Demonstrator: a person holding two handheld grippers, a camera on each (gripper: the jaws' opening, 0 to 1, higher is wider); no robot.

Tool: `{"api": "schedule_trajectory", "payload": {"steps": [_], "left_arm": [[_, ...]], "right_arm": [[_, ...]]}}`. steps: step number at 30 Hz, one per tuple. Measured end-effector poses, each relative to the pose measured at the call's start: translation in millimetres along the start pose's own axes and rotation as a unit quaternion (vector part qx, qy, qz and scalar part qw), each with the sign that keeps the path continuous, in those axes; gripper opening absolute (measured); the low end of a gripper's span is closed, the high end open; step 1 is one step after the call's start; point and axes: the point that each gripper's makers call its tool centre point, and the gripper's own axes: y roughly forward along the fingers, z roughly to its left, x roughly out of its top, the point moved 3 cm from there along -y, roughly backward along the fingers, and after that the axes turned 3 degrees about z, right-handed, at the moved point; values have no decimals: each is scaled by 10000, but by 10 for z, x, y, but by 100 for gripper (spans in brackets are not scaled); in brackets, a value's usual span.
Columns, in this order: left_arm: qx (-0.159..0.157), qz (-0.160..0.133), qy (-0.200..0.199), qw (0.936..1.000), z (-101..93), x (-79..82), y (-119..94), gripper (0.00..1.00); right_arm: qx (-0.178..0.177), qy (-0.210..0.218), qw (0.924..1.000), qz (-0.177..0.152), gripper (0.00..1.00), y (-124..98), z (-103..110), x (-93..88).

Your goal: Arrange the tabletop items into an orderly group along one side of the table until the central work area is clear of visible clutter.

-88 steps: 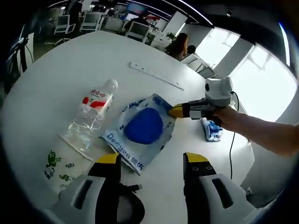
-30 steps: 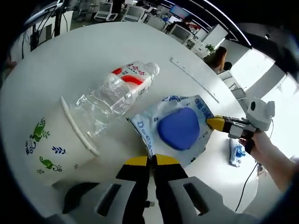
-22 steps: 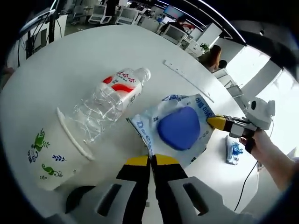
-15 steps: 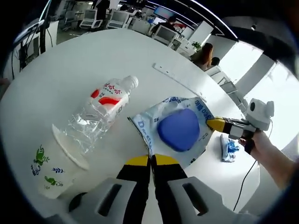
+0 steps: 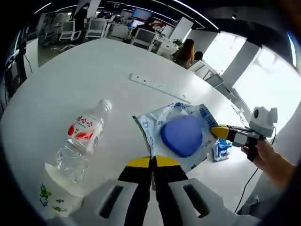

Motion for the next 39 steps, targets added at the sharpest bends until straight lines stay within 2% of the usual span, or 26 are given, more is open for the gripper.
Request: {"api": "schedule_trajectory", "payload": {"steps": [3,8,14,19,24,39], "left_arm": [[-79,10,83,9999,-39,37,5,0],[-204,68,256,9994,-99,73,45,0],[-372,182,357,9985,-182,119,174,0],[-479,239,535,9971,-320,161,303,0],[-513,354,699,9956,-368,132,446,0],[-563,522,764,9941,-341,80,736,0]], "right_arm": [[-160,221,9995,-151,0,-110,9,-23],[-458,392,9979,-217,0,-239,25,-150],[-830,678,9936,-348,0,-353,-55,-273],[-1093,767,9905,-320,0,-420,-121,-368],[-1275,786,9884,-232,0,-430,-205,-447],[-1563,723,9851,13,0,-293,-411,-625]]}}
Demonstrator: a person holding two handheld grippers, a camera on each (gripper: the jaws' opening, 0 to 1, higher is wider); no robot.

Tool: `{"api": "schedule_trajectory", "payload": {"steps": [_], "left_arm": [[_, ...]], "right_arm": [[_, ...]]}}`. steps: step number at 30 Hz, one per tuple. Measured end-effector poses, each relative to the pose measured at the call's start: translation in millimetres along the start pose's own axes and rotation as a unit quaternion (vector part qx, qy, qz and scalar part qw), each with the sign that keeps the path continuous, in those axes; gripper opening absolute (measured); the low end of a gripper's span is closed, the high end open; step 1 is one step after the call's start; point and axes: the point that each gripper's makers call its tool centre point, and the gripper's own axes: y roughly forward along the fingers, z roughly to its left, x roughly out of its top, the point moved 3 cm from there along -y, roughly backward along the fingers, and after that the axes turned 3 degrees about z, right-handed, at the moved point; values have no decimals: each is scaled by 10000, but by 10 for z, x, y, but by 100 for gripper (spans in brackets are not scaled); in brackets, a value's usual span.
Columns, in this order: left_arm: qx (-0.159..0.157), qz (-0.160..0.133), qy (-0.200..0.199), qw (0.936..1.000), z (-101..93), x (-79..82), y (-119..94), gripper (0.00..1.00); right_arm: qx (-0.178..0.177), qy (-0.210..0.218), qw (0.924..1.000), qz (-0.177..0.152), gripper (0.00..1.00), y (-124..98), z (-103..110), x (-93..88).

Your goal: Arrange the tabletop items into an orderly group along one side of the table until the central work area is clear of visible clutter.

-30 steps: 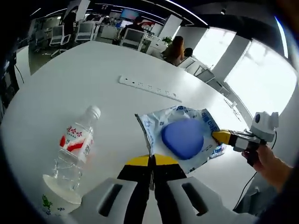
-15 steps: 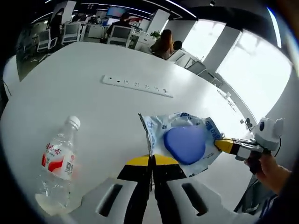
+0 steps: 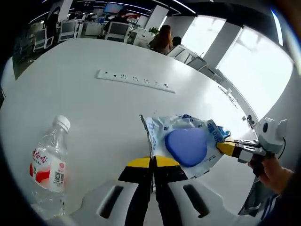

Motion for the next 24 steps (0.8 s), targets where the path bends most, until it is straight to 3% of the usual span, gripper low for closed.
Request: {"api": "schedule_trajectory", "payload": {"steps": [24], "left_arm": [[-108,160,-120,9997,109,-86,248,0]], "right_arm": [[-336,-279,9983,381,0,211,-90,-144]]}}
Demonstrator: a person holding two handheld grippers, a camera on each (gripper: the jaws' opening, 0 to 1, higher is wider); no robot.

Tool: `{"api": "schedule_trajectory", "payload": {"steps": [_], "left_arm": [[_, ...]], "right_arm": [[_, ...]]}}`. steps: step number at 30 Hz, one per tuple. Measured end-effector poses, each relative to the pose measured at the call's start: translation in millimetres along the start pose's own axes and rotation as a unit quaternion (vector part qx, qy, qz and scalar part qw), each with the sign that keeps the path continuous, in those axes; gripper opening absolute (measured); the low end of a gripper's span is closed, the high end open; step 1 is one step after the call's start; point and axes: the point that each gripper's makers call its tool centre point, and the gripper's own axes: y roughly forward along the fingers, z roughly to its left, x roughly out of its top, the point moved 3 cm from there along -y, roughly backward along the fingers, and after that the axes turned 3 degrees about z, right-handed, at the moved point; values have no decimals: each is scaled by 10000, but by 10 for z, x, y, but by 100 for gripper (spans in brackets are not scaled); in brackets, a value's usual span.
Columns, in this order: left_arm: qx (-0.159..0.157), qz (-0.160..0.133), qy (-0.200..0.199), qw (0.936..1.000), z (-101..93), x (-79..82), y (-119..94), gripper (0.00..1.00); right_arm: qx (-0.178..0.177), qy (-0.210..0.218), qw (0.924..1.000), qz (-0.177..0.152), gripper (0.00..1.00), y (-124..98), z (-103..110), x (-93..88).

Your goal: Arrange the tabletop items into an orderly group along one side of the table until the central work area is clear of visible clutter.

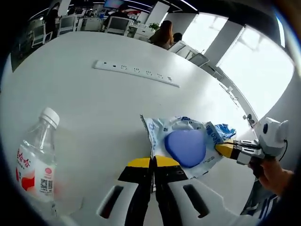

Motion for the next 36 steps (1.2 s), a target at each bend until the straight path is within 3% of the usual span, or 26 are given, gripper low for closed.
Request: {"api": "schedule_trajectory", "payload": {"steps": [15,36], "left_arm": [[-32,-31,-293,9996,58,-54,36,0],[-90,-113,-366,9992,61,-74,54,0]], "right_arm": [[-38,-34,10000,17,2,24,2,-4],[-122,-92,9999,-37,9,-27,3,26]]}}
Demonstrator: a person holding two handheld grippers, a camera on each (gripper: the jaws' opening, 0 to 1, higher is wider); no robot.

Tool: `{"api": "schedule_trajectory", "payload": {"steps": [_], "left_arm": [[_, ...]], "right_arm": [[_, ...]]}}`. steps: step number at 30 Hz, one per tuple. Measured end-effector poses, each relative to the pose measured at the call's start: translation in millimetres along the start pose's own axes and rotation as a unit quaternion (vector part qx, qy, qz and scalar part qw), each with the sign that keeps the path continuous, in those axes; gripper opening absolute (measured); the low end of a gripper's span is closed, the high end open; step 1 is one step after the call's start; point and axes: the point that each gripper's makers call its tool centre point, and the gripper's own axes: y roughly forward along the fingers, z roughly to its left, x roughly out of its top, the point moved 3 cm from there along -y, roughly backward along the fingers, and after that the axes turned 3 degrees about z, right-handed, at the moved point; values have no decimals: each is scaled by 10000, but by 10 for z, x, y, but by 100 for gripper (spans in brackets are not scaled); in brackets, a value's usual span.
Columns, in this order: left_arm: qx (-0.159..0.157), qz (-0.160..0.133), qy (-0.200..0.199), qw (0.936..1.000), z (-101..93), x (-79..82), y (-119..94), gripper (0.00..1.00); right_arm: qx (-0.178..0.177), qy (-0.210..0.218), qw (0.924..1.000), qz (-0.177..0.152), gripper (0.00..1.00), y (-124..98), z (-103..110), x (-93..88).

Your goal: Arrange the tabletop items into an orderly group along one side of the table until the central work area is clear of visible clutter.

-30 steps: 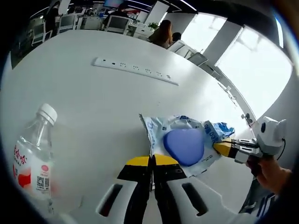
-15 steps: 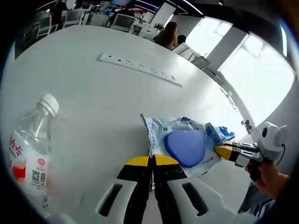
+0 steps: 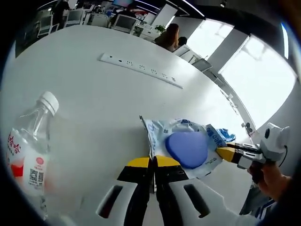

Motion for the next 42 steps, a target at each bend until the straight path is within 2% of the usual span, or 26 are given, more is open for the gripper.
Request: {"api": "schedule_trajectory", "payload": {"steps": [3,12,19,31,42], "left_arm": [[-5,-8,-33,10000,3,-4,3,0],[-23,-71,96,9999,8,1,1,1],[-118,-120,129,9998,-13,22,-6,10],[-136,-201,220,9995,-29,70,-56,19],[-231,-318,286,9988,-75,130,-160,31]], "right_arm": [[-63,-5,10000,-9,13,-14,-17,3],[-90,-36,9999,-55,12,-35,-35,46],[-76,-43,9999,-108,14,-47,-22,84],[-47,-102,9997,-208,15,-120,11,149],[-34,-197,9992,-333,21,-186,40,212]]}}
